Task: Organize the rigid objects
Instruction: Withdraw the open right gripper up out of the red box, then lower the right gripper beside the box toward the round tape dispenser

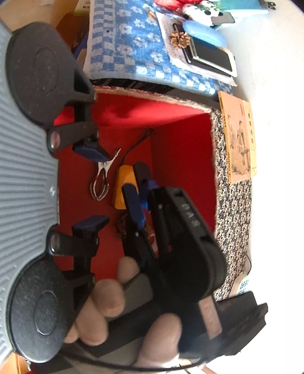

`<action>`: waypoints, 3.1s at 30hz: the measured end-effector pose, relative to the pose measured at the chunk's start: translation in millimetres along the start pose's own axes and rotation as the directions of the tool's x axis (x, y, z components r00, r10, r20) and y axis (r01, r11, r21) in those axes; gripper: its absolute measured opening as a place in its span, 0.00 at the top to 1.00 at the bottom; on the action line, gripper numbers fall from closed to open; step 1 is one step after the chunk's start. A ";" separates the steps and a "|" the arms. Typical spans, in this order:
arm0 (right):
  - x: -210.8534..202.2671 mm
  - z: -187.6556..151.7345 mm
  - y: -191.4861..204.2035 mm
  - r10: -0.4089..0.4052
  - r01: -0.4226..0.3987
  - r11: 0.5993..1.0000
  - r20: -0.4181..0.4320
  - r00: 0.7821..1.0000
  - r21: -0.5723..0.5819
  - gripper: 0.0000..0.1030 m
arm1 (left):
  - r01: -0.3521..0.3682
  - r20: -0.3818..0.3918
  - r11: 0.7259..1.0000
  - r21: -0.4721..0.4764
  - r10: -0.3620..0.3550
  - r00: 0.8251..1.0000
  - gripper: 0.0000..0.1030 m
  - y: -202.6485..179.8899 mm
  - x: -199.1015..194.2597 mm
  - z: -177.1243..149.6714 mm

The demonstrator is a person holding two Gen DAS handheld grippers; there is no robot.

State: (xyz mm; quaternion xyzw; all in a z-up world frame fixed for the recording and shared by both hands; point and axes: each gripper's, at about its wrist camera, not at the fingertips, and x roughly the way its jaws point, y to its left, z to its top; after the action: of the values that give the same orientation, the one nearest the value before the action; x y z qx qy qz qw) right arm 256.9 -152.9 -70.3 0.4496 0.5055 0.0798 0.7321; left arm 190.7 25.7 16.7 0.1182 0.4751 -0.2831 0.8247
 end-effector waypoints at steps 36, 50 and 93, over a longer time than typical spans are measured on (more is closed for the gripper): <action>-116.7 -77.2 2.7 -0.032 0.131 0.949 0.327 0.945 -0.286 0.89 | -0.348 0.071 0.933 -0.095 0.355 0.932 0.38 -81.1 -73.9 -40.2; -137.9 -124.3 6.1 0.058 0.095 0.902 0.338 0.939 -0.420 0.89 | -0.410 0.045 0.900 -0.147 0.420 0.906 0.38 -100.5 -93.7 -75.2; -41.3 -161.8 -22.2 -0.055 0.052 0.961 -0.004 0.998 -0.270 0.88 | -0.394 -0.172 0.900 -0.185 0.365 0.915 0.38 -20.4 -42.1 -149.1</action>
State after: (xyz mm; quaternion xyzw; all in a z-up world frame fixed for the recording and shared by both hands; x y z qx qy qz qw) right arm 98.4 -95.9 -72.8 0.3313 0.5059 0.1309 0.7856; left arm 55.6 93.2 -23.6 0.1371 0.5246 -0.0550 0.8384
